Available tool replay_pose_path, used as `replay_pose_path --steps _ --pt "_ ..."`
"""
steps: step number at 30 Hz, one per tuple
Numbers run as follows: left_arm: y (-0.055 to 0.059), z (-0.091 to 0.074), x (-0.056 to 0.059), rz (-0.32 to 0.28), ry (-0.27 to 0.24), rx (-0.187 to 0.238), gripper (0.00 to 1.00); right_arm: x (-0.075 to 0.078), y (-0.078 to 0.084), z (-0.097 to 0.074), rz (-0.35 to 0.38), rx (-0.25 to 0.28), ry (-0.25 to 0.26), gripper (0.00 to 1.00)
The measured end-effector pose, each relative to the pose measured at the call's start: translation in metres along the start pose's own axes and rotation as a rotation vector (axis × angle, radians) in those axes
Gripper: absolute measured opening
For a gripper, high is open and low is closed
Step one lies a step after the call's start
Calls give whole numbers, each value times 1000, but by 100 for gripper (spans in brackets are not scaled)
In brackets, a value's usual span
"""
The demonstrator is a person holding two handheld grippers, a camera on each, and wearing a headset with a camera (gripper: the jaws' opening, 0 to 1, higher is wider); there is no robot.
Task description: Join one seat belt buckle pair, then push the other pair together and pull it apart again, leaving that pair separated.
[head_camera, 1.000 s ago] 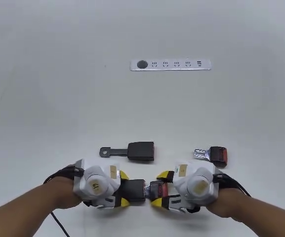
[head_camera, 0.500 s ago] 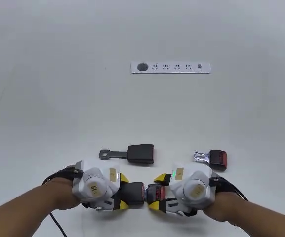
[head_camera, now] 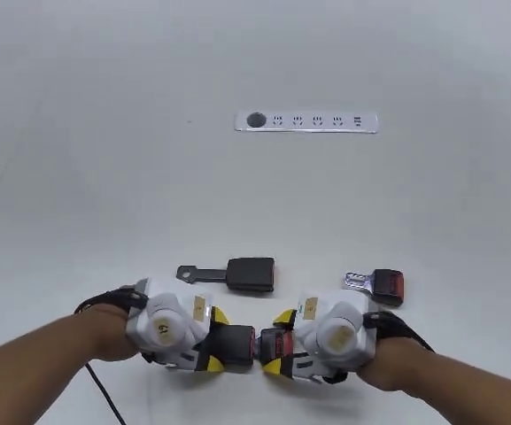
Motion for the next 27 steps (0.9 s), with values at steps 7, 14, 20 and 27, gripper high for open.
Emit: replay_pose_path --steps 7,14,20,27 --pt "3 0 1 -6 -13 31 33 -1 1 -1 -19 22 -15 35" --pt "4 -1 1 1 -6 48 33 0 1 -2 -32 53 -18 34" --pt "4 -1 1 10 0 72 33 0 1 -2 -36 66 -19 34" --pt "4 -2 2 25 11 85 33 -1 1 -3 -42 91 -24 34"
Point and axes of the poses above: the centre of the closed fingertips' face, and the gripper's own axes: z roughly forward along the fingers, x roughly to its right, y roughly out of its underside, the point moved 5 cm from there along -z, roughly backward along the fingers, and after that the axes turned 5 degrees about y, right-handed, at the moved point
